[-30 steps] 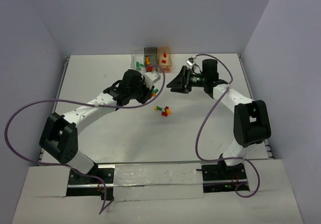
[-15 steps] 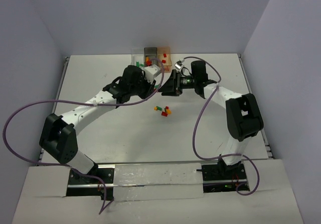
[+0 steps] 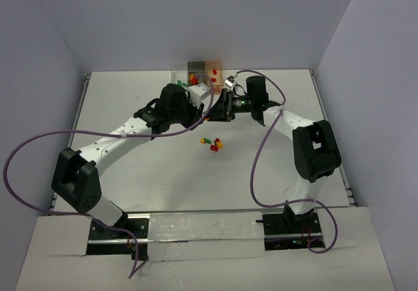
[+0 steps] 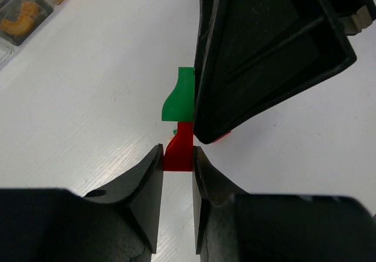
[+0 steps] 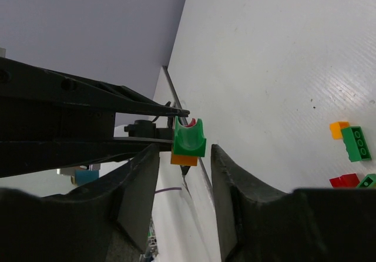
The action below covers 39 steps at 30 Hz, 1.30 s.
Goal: Sort the legos into containers by color
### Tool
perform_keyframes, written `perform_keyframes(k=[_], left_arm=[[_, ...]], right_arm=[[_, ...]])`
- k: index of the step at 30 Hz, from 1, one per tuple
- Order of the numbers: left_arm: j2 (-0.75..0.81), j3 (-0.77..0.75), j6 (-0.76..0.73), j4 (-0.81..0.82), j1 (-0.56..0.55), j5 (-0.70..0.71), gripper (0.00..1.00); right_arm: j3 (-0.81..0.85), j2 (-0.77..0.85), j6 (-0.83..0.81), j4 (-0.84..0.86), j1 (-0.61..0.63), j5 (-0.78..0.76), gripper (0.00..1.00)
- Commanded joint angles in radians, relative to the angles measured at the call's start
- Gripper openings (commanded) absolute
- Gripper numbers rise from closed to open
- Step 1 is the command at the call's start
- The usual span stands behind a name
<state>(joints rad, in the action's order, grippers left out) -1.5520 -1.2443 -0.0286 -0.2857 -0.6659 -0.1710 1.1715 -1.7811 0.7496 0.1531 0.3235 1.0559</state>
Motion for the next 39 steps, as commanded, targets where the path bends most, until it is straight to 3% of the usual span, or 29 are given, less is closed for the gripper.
perform_keyframes(k=[1,11,13,14,15,18,20,25,32,39], left_arm=[[0.025,-0.057,0.019,0.007,-0.004,-0.022,0.0],[0.021,-0.056,0.049,0.01,-0.004,-0.01,0.02],[0.02,-0.055,0.059,0.005,-0.004,-0.013,0.15],[0.017,-0.058,0.059,-0.001,-0.002,-0.025,0.26],[0.018,-0.062,0.055,-0.017,0.007,-0.04,0.45],[0.038,-0.051,0.053,-0.03,0.043,-0.118,0.67],[0.057,-0.044,0.075,-0.033,0.102,-0.215,0.74],[0.095,-0.018,0.135,-0.013,0.224,-0.422,0.75],[0.054,0.041,0.288,0.101,0.318,-0.878,0.7],[0.023,0.113,0.492,0.326,0.318,-0.984,0.68]], right_arm=[[0.042,-0.008,-0.019,0.009,0.01,-0.001,0.43],[0.027,0.0,0.01,0.056,0.008,0.023,0.11],[0.021,0.003,0.022,0.079,0.006,0.036,0.0],[0.019,0.003,0.021,0.083,0.006,0.042,0.0],[0.016,0.005,0.018,0.083,0.005,0.05,0.0],[0.009,0.013,0.003,0.078,-0.009,0.061,0.0],[0.006,0.02,-0.013,0.069,-0.025,0.077,0.0],[0.008,0.041,-0.075,0.012,-0.046,0.097,0.0],[-0.016,0.073,-0.075,0.067,-0.047,0.183,0.0],[-0.053,0.127,0.017,0.231,-0.042,0.246,0.0]])
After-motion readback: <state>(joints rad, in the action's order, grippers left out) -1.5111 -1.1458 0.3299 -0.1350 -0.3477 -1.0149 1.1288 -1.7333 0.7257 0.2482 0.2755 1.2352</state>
